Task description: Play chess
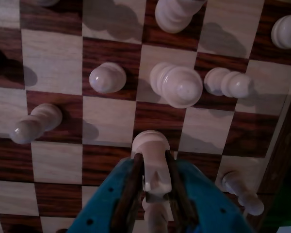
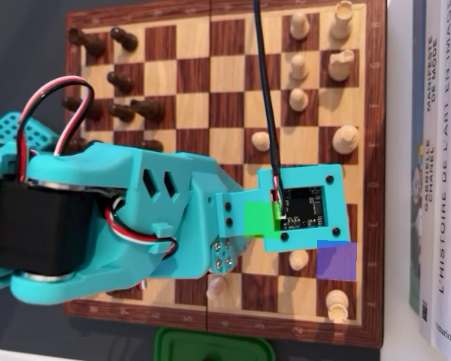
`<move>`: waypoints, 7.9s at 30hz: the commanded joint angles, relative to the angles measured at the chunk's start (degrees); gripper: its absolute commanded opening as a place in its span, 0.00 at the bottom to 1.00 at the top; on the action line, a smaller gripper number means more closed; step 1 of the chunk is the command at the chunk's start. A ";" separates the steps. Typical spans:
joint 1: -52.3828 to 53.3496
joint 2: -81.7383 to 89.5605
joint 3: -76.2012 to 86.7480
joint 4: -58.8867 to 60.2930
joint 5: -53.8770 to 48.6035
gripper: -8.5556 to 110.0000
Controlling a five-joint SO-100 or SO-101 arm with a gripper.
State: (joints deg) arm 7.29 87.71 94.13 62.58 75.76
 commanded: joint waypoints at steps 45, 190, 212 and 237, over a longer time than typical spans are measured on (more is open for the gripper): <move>2.11 -7.03 -3.60 -2.90 -0.35 0.12; -8.53 103.97 86.92 -152.40 3.69 0.21; -9.05 103.89 86.92 -166.03 4.04 0.20; -8.70 103.89 86.92 -166.03 4.04 0.20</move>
State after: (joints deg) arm -1.58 192.13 179.91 -103.36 79.72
